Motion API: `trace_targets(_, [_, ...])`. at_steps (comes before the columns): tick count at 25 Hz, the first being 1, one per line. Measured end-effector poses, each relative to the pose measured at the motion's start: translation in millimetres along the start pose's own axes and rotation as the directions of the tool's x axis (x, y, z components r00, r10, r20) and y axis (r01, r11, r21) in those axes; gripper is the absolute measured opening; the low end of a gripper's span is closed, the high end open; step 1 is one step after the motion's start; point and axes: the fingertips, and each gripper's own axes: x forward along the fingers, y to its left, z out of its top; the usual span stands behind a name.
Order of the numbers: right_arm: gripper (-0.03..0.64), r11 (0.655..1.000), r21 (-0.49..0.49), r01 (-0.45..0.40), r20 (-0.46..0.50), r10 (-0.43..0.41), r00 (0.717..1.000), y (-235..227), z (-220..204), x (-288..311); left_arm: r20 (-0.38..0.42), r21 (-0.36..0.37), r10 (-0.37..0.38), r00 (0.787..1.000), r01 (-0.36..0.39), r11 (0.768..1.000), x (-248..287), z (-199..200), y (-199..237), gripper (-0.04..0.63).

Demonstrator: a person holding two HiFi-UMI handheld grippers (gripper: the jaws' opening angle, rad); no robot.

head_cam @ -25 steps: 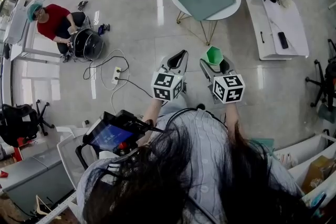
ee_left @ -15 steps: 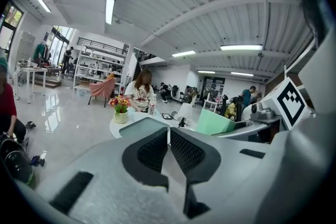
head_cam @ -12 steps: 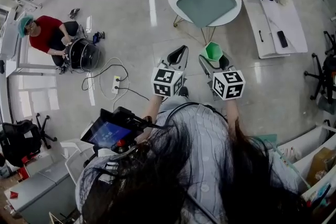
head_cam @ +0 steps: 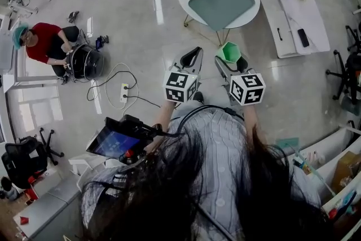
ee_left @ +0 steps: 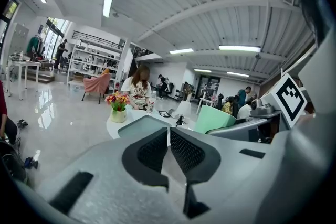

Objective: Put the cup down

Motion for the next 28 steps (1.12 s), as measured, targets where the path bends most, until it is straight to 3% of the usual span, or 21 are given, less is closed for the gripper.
trace_targets(9, [0.307,1.000,0.009,0.000,-0.011,0.000,1.000,-9.6,2.7,10.9,-0.001,-0.017,0.030,1.000,-0.030,0.999,6.1,1.3,16.4,0.027])
trace_targets(28, [0.307,0.995,0.007,-0.096,-0.057,0.096,0.994,-100.4,55.2,88.3,-0.058,-0.038,0.118,0.991,-0.120,0.992,114.8,32.3,47.3,0.026])
